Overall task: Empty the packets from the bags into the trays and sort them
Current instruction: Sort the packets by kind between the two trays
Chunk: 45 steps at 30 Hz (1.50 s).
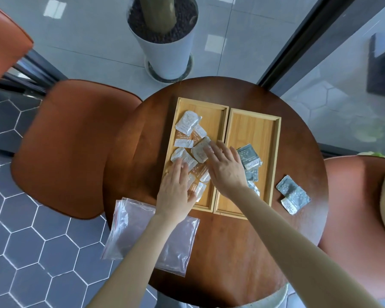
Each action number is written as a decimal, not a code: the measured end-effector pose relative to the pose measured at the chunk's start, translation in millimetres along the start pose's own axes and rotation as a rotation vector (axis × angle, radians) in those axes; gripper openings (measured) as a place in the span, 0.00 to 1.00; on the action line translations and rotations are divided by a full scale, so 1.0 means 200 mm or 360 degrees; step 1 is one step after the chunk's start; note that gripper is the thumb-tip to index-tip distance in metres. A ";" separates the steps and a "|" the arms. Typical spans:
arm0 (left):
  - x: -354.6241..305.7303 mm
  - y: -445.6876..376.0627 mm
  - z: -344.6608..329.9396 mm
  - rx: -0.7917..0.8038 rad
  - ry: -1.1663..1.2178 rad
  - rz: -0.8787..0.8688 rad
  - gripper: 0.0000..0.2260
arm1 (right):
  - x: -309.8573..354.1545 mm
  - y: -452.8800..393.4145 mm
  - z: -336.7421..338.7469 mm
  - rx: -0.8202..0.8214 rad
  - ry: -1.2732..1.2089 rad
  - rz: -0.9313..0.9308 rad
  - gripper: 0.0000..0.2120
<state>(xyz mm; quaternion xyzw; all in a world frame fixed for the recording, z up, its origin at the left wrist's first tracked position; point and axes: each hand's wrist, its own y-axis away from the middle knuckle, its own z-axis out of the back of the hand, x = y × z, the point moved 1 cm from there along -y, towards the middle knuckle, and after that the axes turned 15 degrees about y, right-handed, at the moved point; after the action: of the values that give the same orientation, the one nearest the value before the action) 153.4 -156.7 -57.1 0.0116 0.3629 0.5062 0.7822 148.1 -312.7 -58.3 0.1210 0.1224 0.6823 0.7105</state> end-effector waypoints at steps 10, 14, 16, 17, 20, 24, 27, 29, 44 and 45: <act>-0.05 -0.12 0.06 -0.0018 -0.0086 -0.0043 0.30 | 0.04 0.04 0.06 -0.0139 -0.0056 -0.0044 0.21; -0.04 -0.10 0.08 -0.0074 -0.0069 -0.0065 0.24 | 0.12 0.22 -0.05 -0.0036 0.0012 0.0051 0.19; -0.02 -0.09 0.07 -0.0060 -0.0103 -0.0085 0.23 | 0.15 0.29 -0.09 0.0070 -0.0006 0.0101 0.24; -0.01 -0.08 0.07 -0.0047 -0.0111 -0.0107 0.23 | 0.16 0.30 -0.10 0.0091 -0.0046 0.0114 0.26; 0.00 -0.09 0.08 0.0043 -0.0112 -0.0124 0.24 | 0.17 0.34 -0.10 0.0040 -0.0137 0.0108 0.24; -0.03 -0.10 0.12 0.0049 -0.0070 -0.0043 0.23 | 0.13 0.34 -0.07 -0.0016 -0.0289 -0.0007 0.20; -0.08 -0.10 0.16 -0.0002 -0.0109 -0.0084 0.19 | 0.08 0.33 0.00 0.0018 -0.0345 0.0002 0.18; -0.13 -0.10 0.18 -0.0005 -0.0107 -0.0103 0.15 | 0.03 0.33 0.03 0.0110 -0.0336 0.0055 0.18; -0.62 -0.16 -0.10 0.0193 0.0045 -0.0319 0.11 | -0.54 0.77 -0.04 0.0250 -0.0777 -0.1083 0.11; -0.66 -0.17 -0.12 0.0195 0.0094 -0.0305 0.11 | -0.56 0.80 -0.07 0.0221 -0.0929 -0.1243 0.11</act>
<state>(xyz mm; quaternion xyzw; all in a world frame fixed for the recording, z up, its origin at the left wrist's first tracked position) 135.9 -287.3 -15.2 0.0095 0.4155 0.4062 0.8138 -10.8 -418.6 -16.8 0.2992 -0.0004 0.2929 0.9081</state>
